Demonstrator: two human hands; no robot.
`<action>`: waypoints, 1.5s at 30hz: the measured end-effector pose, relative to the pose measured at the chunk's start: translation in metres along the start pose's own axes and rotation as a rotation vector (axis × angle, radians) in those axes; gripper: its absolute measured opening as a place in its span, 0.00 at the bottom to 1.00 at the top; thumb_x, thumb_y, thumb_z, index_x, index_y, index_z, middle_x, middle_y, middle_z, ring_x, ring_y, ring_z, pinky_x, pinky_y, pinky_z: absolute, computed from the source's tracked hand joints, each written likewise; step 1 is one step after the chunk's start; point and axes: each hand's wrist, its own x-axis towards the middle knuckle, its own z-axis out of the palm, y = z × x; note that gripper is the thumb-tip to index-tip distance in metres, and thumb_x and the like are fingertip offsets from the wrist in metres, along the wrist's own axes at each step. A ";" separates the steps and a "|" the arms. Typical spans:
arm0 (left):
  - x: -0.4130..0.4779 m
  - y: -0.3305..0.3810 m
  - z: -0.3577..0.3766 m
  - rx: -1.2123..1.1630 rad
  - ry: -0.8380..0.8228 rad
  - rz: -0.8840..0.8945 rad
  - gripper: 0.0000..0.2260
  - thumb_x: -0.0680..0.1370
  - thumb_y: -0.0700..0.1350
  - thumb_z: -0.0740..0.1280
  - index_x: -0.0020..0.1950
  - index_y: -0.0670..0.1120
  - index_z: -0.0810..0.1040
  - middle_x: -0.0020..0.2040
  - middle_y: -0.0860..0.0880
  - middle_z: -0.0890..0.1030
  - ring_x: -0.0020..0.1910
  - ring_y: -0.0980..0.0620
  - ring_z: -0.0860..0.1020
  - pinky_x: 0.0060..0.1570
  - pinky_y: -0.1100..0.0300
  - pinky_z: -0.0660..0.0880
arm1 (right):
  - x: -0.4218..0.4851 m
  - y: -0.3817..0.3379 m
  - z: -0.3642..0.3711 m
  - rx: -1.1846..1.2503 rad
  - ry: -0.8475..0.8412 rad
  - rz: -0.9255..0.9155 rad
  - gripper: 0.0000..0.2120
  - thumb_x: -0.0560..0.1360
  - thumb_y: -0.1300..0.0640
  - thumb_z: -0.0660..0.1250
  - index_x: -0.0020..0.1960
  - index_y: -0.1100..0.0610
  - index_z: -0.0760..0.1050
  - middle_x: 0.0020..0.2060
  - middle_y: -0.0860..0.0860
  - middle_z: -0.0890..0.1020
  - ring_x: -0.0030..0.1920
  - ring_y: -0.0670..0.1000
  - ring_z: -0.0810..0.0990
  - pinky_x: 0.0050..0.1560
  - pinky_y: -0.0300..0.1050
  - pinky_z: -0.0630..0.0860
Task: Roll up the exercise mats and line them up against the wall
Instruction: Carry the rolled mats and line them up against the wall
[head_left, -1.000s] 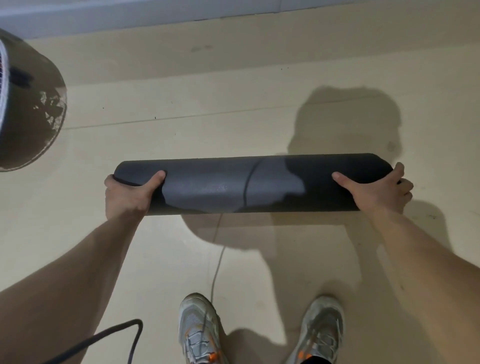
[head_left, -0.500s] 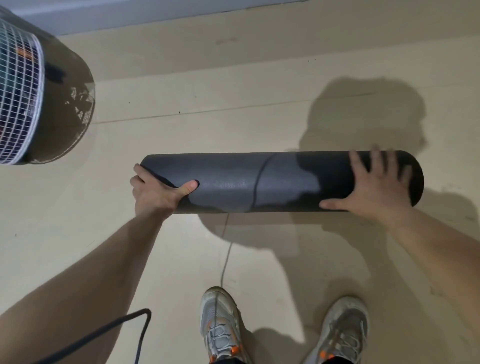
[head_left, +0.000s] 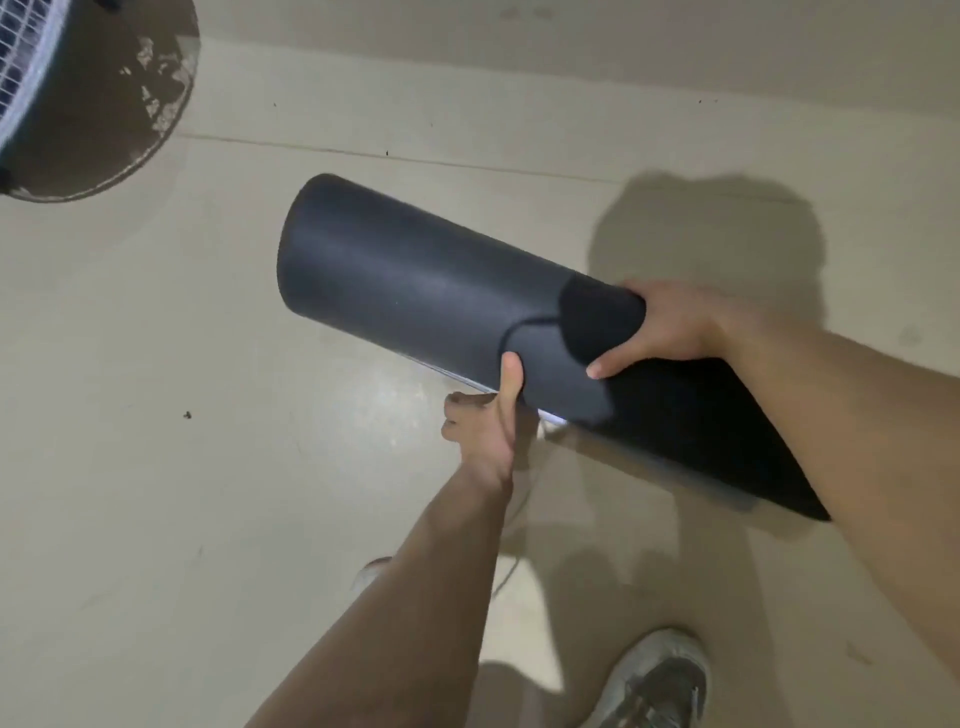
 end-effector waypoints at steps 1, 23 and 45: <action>-0.002 0.001 0.009 -0.041 0.006 -0.018 0.62 0.52 0.82 0.70 0.74 0.44 0.65 0.70 0.41 0.73 0.67 0.39 0.74 0.65 0.46 0.74 | -0.001 0.006 0.009 0.115 -0.018 -0.002 0.44 0.49 0.33 0.84 0.63 0.40 0.76 0.57 0.41 0.82 0.56 0.49 0.81 0.58 0.49 0.77; -0.218 0.091 0.125 0.489 -0.338 0.333 0.29 0.64 0.64 0.81 0.59 0.49 0.85 0.52 0.55 0.88 0.52 0.54 0.85 0.58 0.54 0.82 | -0.215 0.109 -0.032 0.924 0.377 0.026 0.47 0.61 0.35 0.81 0.75 0.44 0.68 0.68 0.42 0.77 0.66 0.50 0.77 0.64 0.49 0.76; -0.496 0.013 0.678 0.871 -0.674 0.345 0.34 0.62 0.66 0.81 0.60 0.47 0.82 0.52 0.53 0.86 0.52 0.51 0.84 0.52 0.55 0.82 | -0.390 0.588 -0.284 1.250 0.689 0.384 0.40 0.63 0.36 0.81 0.71 0.43 0.69 0.56 0.39 0.79 0.57 0.47 0.79 0.60 0.49 0.77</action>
